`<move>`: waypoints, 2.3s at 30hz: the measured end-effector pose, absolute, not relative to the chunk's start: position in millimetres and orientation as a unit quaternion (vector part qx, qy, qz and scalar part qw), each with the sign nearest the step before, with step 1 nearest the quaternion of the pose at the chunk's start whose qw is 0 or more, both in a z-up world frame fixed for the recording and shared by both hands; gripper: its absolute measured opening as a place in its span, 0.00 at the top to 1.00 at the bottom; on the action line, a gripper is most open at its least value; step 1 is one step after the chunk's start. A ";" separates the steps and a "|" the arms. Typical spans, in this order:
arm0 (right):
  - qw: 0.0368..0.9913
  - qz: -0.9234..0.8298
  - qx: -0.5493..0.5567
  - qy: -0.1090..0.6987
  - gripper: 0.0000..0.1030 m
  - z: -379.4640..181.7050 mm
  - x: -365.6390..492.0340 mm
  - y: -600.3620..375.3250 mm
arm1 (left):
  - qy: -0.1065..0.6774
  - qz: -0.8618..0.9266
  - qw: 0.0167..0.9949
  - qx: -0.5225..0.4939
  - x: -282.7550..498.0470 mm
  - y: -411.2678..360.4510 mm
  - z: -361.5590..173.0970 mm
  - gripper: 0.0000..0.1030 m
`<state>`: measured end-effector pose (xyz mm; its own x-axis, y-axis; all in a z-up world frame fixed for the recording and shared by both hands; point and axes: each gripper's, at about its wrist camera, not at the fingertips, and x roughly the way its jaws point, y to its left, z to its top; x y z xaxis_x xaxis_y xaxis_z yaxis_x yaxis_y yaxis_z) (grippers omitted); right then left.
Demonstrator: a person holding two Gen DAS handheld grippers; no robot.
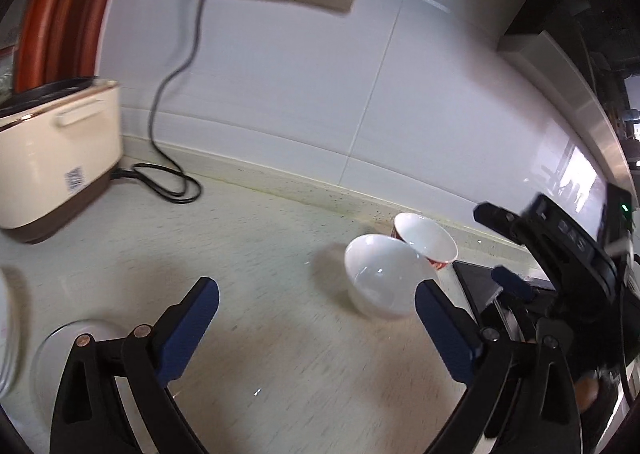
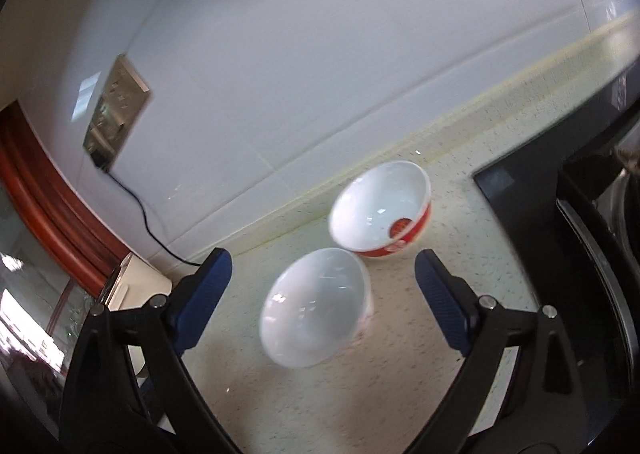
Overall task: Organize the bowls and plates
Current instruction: 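Move both open tools back toward the remaining white bowls, then grasp a large white bowl rim with left tool while right tool grasps a flower bowl, then carry both held bowls toward the rice cooker beside the plate stack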
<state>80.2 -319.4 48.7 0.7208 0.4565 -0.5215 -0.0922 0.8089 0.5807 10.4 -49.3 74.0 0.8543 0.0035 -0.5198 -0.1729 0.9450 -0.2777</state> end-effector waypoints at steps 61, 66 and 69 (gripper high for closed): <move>0.828 0.216 0.285 0.431 0.74 -7.3 92.4 -280.9 | 0.368 0.014 0.915 -0.164 110.4 -70.9 23.0 0.87; 0.826 0.235 0.290 0.424 0.74 -0.1 89.1 -275.5 | 0.364 0.019 0.917 -0.165 98.7 -66.2 29.3 0.87; 0.824 0.246 0.286 0.422 0.74 3.6 86.8 -268.5 | 0.357 0.026 0.920 -0.161 90.6 -64.1 32.9 0.87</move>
